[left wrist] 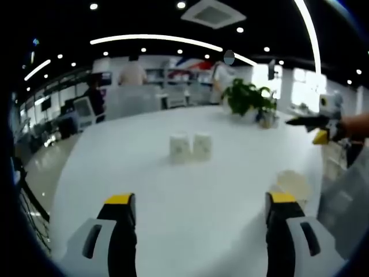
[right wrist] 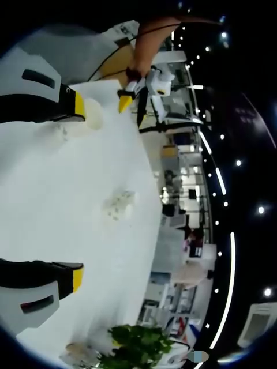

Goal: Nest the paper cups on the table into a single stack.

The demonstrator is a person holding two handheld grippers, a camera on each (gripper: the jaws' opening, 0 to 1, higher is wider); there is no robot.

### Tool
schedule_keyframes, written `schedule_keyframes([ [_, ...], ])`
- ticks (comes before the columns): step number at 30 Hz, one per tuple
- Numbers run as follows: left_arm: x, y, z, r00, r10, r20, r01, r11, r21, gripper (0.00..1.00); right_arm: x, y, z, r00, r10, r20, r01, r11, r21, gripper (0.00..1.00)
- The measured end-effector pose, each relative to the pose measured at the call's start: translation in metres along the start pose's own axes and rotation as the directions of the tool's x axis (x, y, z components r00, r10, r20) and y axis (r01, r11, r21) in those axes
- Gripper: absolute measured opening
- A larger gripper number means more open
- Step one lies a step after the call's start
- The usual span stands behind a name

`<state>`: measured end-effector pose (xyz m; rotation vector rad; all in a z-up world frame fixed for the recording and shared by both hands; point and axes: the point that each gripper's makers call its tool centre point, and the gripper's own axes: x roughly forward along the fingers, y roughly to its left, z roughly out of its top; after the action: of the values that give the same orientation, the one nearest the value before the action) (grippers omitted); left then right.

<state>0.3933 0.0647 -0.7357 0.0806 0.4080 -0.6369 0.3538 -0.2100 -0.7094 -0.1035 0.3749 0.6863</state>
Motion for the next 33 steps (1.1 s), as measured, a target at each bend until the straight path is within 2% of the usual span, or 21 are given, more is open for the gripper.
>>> schedule_keyframes([
  [11,0.043,0.013,0.022,0.999,-0.033,0.012,0.033,0.999,0.023,0.91,0.000,-0.003,-0.004,1.000,0.004,-0.010,-0.004,1.000,0.010,1.00],
  [18,0.072,0.014,0.027,0.998,-0.065,0.002,0.065,0.997,0.042,0.92,0.000,-0.004,-0.007,1.000,0.003,-0.018,-0.003,1.000,0.017,1.00],
  [20,0.080,0.014,0.031,0.997,-0.074,0.021,0.073,0.996,0.061,0.92,0.001,-0.005,-0.010,1.000,0.003,-0.021,-0.002,1.000,0.020,1.00],
  [29,0.119,0.021,0.037,0.995,-0.095,0.030,0.094,0.995,0.041,0.91,0.004,-0.006,-0.019,0.999,-0.004,-0.038,0.005,0.999,0.035,1.00],
  [30,0.120,0.016,0.039,0.995,-0.097,0.035,0.096,0.995,0.038,0.91,0.004,-0.007,-0.019,0.999,-0.006,-0.038,0.007,0.999,0.037,1.00],
  [33,0.131,0.021,0.039,0.994,-0.101,0.036,0.098,0.994,0.057,0.90,0.004,-0.008,-0.021,0.999,-0.011,-0.038,0.013,0.999,0.040,1.00],
])
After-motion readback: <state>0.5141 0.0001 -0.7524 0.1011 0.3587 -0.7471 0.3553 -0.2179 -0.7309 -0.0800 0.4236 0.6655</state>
